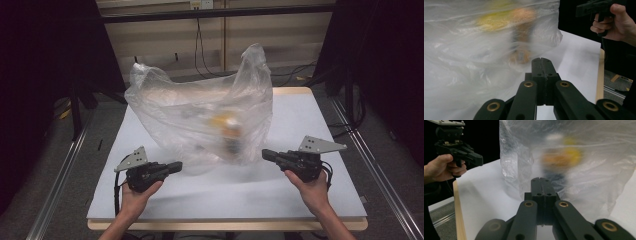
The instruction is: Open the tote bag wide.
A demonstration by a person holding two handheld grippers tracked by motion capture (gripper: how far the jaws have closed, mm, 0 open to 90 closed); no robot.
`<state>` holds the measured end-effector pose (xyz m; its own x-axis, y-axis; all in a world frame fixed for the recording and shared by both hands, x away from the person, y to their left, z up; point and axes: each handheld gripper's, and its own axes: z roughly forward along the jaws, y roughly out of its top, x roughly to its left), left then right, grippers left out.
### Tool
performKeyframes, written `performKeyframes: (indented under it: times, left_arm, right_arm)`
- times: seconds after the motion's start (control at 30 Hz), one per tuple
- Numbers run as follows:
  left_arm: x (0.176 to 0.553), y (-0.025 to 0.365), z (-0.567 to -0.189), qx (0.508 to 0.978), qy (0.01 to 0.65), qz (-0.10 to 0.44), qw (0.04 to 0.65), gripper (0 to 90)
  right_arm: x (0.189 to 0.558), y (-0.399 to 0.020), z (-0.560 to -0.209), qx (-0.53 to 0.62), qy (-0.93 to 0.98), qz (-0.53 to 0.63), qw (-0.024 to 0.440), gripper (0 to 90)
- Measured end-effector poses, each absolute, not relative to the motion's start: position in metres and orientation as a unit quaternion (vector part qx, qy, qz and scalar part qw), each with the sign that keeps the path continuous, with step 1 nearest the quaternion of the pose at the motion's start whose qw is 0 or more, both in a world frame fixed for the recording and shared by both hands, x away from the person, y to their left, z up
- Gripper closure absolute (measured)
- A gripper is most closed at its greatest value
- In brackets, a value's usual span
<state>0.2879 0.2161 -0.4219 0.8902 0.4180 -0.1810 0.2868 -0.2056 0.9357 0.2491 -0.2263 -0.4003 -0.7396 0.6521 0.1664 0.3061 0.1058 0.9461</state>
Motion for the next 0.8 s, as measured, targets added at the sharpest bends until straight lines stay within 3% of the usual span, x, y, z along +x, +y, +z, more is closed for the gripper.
performKeyframes:
  times: [0.8]
  left_arm:
    - [0.313,0.202,-0.393,0.758,0.222,0.064,0.610,90.0]
  right_arm:
    - [0.280,-0.203,-0.349,0.292,0.728,0.601,0.156,90.0]
